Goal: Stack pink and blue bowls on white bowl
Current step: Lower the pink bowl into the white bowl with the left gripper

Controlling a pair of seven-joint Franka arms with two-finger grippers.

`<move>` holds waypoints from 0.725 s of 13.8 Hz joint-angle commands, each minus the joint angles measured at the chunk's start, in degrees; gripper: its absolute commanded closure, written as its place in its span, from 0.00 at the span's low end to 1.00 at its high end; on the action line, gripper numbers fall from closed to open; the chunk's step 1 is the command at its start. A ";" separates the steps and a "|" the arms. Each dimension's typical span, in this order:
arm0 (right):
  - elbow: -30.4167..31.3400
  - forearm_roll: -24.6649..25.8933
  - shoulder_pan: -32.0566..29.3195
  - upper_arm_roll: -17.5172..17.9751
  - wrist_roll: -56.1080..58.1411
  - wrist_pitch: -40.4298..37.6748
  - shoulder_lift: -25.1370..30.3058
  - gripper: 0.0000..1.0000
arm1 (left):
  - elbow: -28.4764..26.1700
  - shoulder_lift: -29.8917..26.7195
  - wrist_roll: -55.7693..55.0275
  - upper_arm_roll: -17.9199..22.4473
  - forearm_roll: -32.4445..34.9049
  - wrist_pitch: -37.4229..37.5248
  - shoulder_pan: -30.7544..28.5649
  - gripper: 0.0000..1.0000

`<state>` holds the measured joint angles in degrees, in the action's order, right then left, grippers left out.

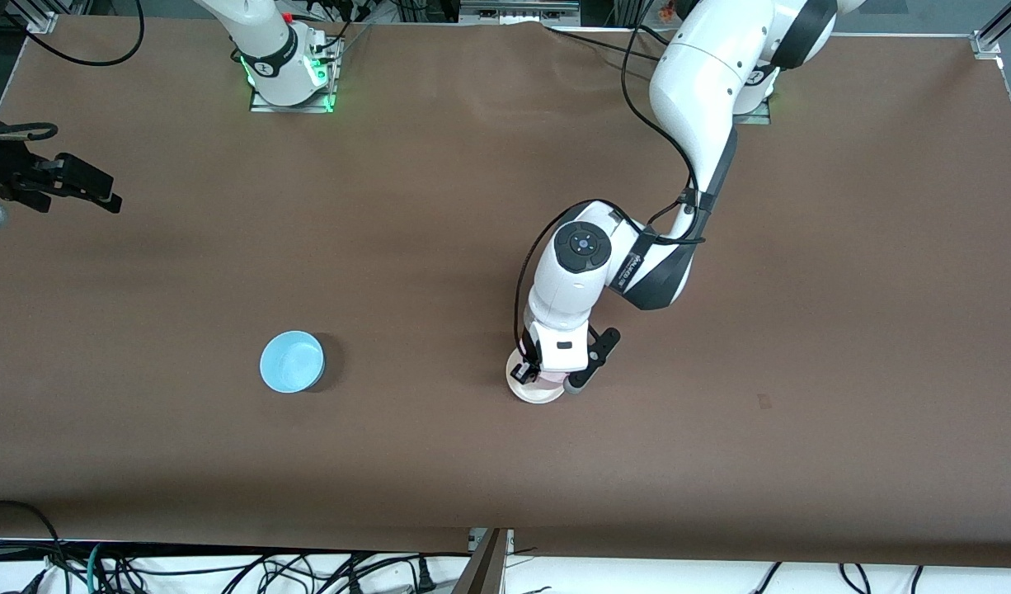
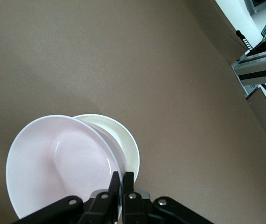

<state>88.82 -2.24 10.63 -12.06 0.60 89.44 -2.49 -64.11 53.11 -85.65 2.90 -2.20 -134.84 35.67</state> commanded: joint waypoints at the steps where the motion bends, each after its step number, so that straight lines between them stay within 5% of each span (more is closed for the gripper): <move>1: 0.56 -0.22 -0.09 0.11 0.28 0.48 0.65 0.00 | 1.97 1.04 -0.66 0.88 -0.08 0.02 0.72 0.79; 4: 0.56 -0.22 -0.09 0.11 0.28 0.48 0.65 0.00 | 2.06 1.04 -0.66 0.96 0.00 0.02 0.72 0.71; 10: 0.56 -0.22 -0.09 0.11 0.28 0.12 0.65 0.00 | 2.15 0.60 -0.65 1.22 -0.08 0.19 0.63 0.71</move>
<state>88.82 -2.24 10.63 -12.06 0.60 89.45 -2.49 -63.91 53.11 -85.65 3.06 -2.20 -134.92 35.67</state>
